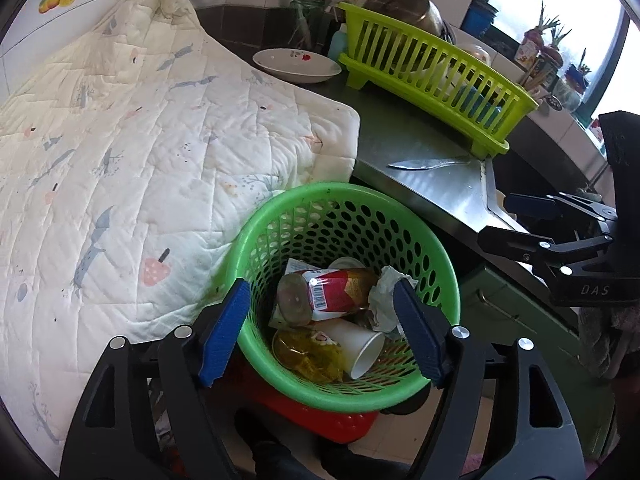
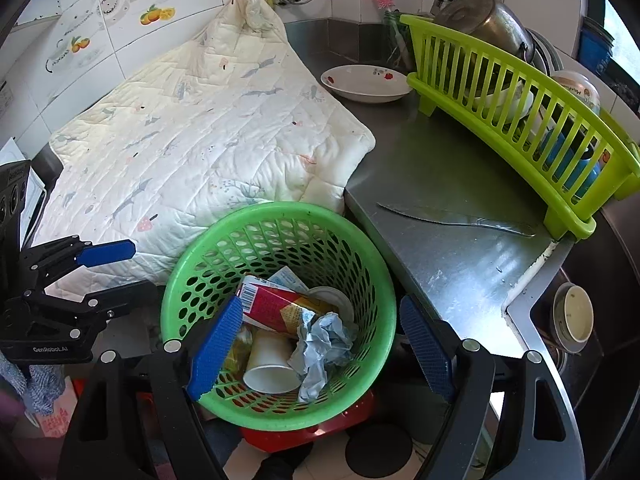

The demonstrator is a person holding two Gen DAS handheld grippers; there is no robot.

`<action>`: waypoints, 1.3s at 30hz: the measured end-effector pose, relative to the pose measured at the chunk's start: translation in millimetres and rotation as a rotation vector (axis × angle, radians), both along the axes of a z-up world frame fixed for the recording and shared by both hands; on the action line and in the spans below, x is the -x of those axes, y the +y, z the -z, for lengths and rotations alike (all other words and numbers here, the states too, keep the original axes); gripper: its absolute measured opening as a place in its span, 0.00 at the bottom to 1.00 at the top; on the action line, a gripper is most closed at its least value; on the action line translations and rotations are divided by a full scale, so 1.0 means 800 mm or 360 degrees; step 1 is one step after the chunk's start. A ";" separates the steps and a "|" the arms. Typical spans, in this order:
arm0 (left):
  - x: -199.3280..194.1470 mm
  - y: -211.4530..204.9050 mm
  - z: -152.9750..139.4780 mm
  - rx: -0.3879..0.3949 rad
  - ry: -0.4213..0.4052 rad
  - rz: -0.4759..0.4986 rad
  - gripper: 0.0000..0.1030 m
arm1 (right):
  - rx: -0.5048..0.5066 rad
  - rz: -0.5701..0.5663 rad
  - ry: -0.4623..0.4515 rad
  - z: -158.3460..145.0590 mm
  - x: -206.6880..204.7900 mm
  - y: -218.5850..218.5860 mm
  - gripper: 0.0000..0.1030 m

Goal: Collect trash

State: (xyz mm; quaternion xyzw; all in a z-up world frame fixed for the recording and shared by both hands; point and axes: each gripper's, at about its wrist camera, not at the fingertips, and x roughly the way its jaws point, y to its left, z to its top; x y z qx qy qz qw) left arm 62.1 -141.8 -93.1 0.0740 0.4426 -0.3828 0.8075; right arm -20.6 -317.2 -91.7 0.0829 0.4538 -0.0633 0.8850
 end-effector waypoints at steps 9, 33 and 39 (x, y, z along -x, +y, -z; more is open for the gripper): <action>-0.011 0.044 -0.041 0.0012 -0.0147 -0.0239 0.88 | -0.0061 -0.0027 -0.0077 -0.014 -0.005 0.017 0.77; -0.007 0.150 -0.107 -0.0022 -0.0434 -0.0766 0.95 | -0.0107 -0.0150 -0.0303 -0.067 -0.034 0.070 0.84; -0.001 0.164 -0.117 -0.0040 -0.0493 -0.0874 0.95 | -0.0110 -0.0174 -0.0352 -0.079 -0.039 0.082 0.86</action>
